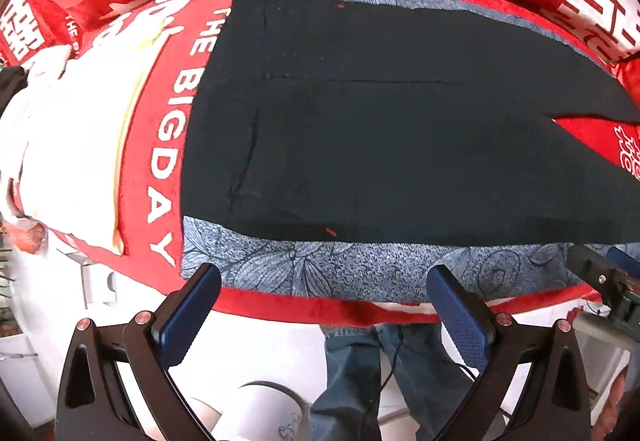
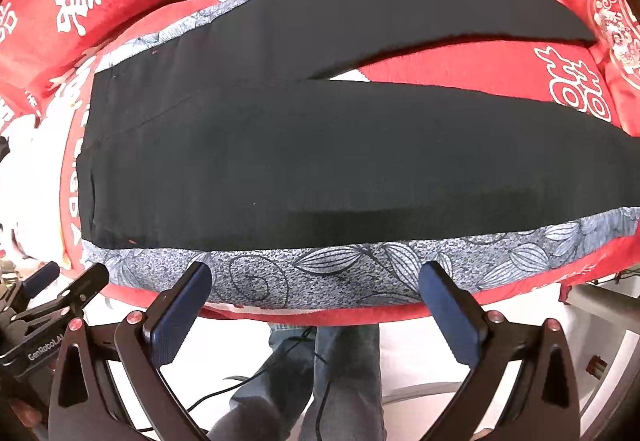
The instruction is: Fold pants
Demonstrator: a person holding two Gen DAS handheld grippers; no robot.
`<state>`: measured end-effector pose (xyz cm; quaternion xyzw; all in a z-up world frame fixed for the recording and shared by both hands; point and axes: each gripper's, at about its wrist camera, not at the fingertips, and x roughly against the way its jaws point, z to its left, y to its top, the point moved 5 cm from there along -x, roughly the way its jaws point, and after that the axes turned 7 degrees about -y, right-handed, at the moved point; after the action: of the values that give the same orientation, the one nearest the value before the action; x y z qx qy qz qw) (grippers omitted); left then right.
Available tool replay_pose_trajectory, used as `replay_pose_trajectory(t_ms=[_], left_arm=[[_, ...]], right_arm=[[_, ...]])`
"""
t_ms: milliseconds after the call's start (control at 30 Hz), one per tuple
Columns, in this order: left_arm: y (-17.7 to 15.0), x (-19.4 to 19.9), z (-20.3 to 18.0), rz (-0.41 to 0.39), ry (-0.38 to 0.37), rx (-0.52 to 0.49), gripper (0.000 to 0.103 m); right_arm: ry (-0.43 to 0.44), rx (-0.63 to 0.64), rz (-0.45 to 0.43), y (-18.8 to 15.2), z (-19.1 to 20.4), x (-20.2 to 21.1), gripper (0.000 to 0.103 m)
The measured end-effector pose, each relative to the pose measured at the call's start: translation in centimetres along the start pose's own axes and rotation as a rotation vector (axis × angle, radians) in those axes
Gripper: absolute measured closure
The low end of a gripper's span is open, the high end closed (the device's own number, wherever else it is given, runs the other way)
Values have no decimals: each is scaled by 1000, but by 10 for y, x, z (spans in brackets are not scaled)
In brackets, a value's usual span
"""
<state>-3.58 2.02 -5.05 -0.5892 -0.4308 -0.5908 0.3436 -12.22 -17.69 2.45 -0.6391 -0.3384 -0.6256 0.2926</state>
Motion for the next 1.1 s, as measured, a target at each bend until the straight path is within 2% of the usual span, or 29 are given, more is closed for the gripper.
replay_pose_trajectory(t_ms=[1100], left_arm=[[0, -5, 14, 7, 5, 21, 0]], right_arm=[[-17, 41, 11, -2, 14, -8, 0]])
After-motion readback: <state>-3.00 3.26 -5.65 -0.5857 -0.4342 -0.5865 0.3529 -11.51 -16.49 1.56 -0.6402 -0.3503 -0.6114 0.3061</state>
